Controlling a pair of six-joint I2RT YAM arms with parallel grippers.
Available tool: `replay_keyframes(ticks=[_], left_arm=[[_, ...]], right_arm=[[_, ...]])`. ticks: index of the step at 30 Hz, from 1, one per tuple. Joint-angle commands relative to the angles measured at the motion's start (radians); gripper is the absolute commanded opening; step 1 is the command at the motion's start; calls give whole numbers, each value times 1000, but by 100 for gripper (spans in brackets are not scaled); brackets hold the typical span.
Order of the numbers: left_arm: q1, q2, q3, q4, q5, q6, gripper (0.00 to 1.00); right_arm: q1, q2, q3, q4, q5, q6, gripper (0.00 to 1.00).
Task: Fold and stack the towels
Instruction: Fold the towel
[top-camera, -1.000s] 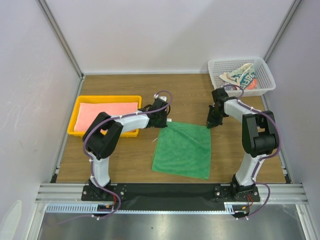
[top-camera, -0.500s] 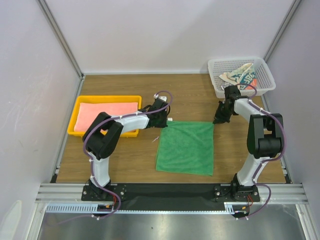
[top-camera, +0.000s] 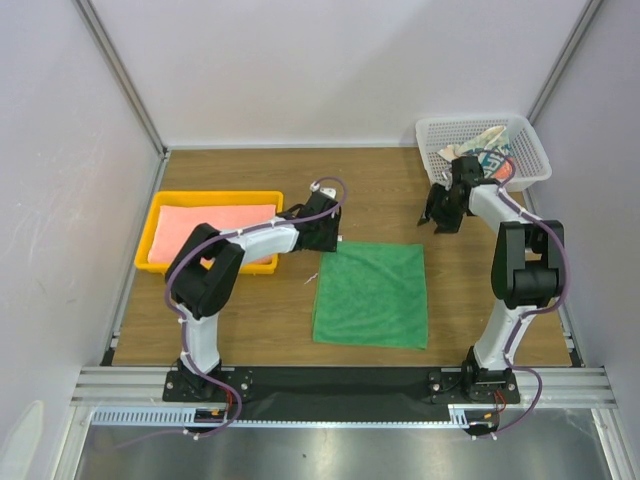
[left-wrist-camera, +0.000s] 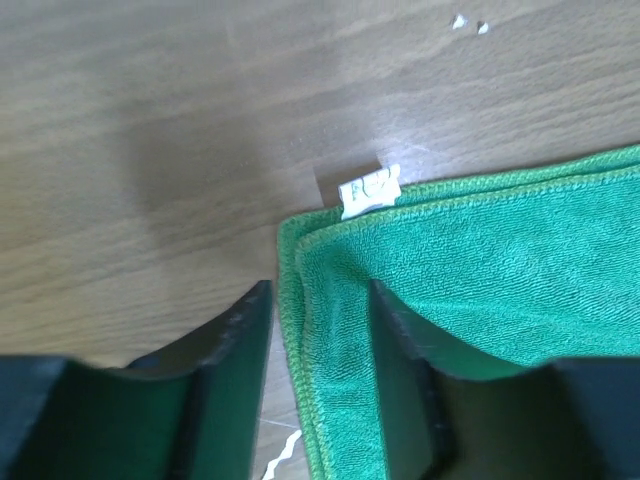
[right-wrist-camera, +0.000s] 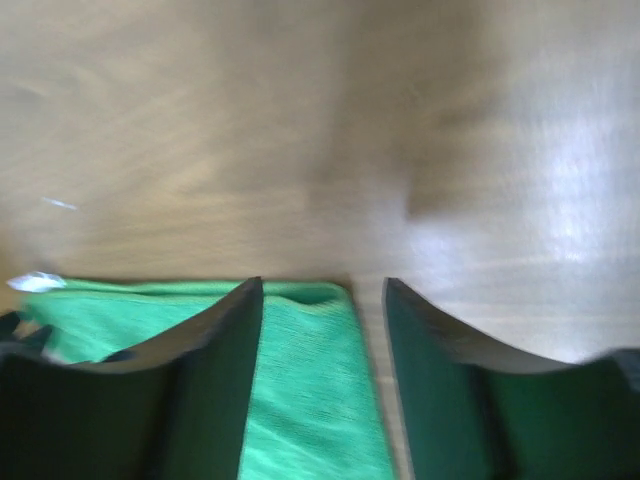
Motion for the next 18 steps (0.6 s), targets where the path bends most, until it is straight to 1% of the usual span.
replay_keyframes(ticks=[1, 3, 4, 6, 7, 10, 11, 12, 13, 14, 15, 16, 17, 18], left_arm=[[12, -61, 97, -46, -48, 49, 52], [12, -69, 126, -66, -71, 60, 55], [12, -70, 152, -75, -84, 63, 59], [12, -73, 174, -88, -102, 72, 64], [12, -73, 186, -85, -98, 78, 66], [12, -73, 199, -85, -53, 98, 65], [11, -78, 197, -83, -42, 99, 63], [9, -91, 188, -77, -12, 96, 58], [9, -102, 160, -66, 5, 81, 54], [6, -121, 142, -30, 39, 67, 49], [2, -130, 96, -8, 54, 54, 35], [0, -138, 75, 15, 71, 19, 31], [-4, -139, 55, 47, 85, 0, 26], [-15, -138, 19, 58, 106, -12, 19]], right_arm=[[-4, -45, 92, -23, -46, -9, 60], [2, -85, 90, -35, -56, 4, 61], [0, -99, 77, -38, -60, 14, 61], [13, -148, 55, -52, -69, 30, 61], [20, -163, 14, -54, -71, 57, 61], [55, -240, -64, -78, -42, 117, 61], [66, -263, -130, -84, -28, 166, 59], [77, -288, -165, -80, -23, 198, 55], [100, -350, -248, -54, -19, 227, 53], [111, -380, -288, -31, -17, 285, 47], [121, -410, -322, -17, -10, 313, 44], [141, -452, -357, 1, 1, 336, 41], [148, -469, -402, 9, 18, 373, 35], [155, -481, -422, 12, 30, 387, 33]])
